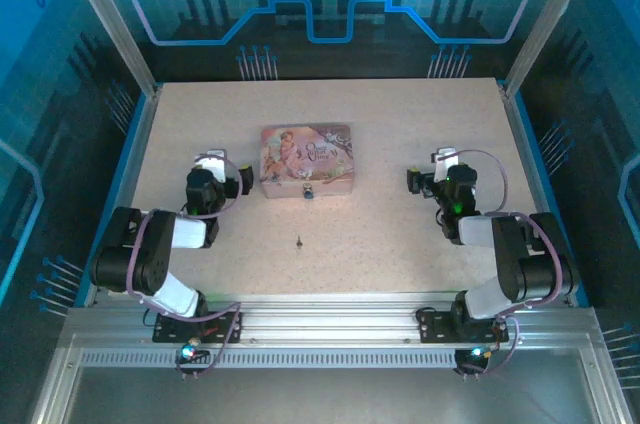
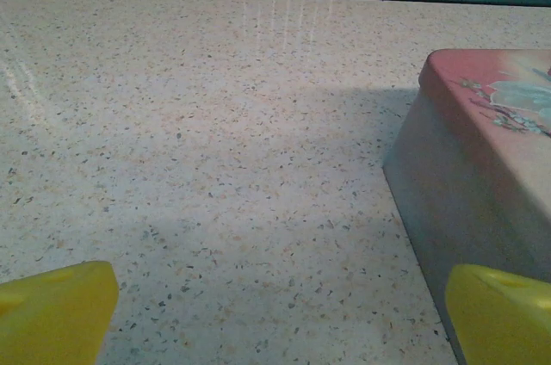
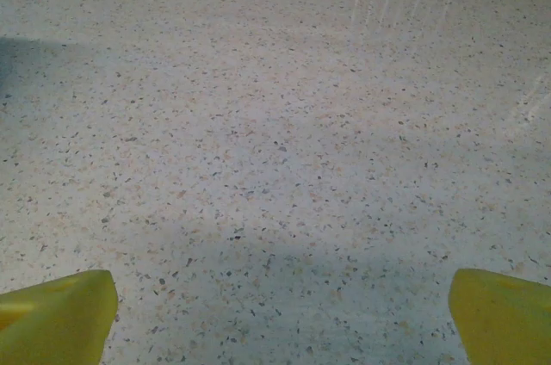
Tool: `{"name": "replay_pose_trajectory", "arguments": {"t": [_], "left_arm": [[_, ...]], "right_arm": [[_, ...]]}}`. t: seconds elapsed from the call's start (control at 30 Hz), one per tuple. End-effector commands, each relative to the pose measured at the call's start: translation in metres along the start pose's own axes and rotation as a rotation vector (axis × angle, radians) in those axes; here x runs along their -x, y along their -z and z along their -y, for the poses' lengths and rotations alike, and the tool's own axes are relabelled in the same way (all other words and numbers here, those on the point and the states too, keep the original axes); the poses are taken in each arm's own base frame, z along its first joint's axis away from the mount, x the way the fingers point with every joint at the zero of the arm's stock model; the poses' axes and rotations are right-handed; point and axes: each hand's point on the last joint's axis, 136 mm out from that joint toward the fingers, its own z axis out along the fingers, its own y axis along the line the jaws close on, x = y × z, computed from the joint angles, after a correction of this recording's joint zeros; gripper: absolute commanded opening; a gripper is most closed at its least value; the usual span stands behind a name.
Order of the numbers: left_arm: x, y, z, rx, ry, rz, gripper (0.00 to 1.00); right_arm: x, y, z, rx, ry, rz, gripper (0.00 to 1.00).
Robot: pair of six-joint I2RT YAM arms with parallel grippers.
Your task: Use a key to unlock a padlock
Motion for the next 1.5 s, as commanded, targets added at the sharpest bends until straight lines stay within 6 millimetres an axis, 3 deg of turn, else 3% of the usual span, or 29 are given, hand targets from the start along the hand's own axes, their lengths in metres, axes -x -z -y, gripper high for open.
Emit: {"name": "replay_pose_trajectory", "arguments": {"t": [0.0,1.17,1.3,1.47], "left_arm": [[0.005,-0.002,0.000,-0.009,-0.008,0.011,0.99],[0.008,0.000,-0.002,-0.007,-0.003,0.019,0.99],[0.026,0.018,-0.013,0.063,0.026,0.061,0.99],[0.053,0.053,-0.019,0.124,0.205,-0.024,0.98]], "right_arm": [[0.009,-0.002,-0.002,0.009,0.014,0.020,1.00],[0.009,-0.002,-0.003,0.009,0.015,0.021,1.00],[0.018,-0.001,-0.010,0.046,0.041,0.003,1.00],[0.050,0.015,-0.007,0.025,-0.015,-0.082,1.00]]}}
